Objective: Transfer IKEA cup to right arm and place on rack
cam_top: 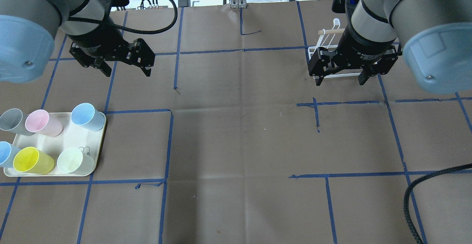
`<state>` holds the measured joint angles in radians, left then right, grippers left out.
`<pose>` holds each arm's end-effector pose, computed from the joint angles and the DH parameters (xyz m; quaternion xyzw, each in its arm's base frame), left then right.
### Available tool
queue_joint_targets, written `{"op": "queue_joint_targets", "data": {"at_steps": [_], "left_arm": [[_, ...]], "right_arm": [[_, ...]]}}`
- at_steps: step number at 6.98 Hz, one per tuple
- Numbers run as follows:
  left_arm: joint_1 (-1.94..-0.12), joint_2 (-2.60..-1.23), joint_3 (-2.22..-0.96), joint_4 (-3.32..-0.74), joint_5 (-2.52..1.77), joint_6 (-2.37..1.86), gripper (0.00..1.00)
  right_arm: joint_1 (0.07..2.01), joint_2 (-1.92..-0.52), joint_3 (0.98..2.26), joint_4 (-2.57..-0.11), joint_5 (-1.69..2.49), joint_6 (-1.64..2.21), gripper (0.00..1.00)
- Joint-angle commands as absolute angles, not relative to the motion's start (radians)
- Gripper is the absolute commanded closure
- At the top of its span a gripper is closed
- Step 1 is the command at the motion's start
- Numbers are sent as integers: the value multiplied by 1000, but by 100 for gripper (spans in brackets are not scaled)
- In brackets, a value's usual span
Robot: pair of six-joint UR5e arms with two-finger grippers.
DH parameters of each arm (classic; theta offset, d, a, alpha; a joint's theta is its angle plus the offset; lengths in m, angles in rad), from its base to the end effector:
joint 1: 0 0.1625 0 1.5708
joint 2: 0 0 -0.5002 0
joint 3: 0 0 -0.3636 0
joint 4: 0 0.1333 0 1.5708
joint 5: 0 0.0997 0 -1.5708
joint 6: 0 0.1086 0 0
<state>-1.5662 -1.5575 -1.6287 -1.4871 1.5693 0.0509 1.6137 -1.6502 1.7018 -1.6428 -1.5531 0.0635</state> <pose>-0.1313 -0.4611 0.5418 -0.0232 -0.9995 0.0196 0.0002 0.1533 -0.4191 0.5358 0.0102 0.9999 -0.0097 0.0094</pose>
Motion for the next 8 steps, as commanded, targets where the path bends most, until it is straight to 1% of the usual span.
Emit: {"op": "queue_joint_targets", "data": {"at_steps": [1, 5, 8], "left_arm": [[-1566, -1562, -1632, -1482, 1569, 54, 0], [-1565, -1577, -1666, -1445, 1568, 51, 1], [-1562, -1559, -1692, -1422, 1572, 69, 0]], "right_arm": [[1614, -1652, 1703, -1643, -1554, 60, 0], [1614, -1652, 1706, -1640, -1549, 66, 0], [1614, -1655, 1729, -1643, -1516, 67, 0]]}}
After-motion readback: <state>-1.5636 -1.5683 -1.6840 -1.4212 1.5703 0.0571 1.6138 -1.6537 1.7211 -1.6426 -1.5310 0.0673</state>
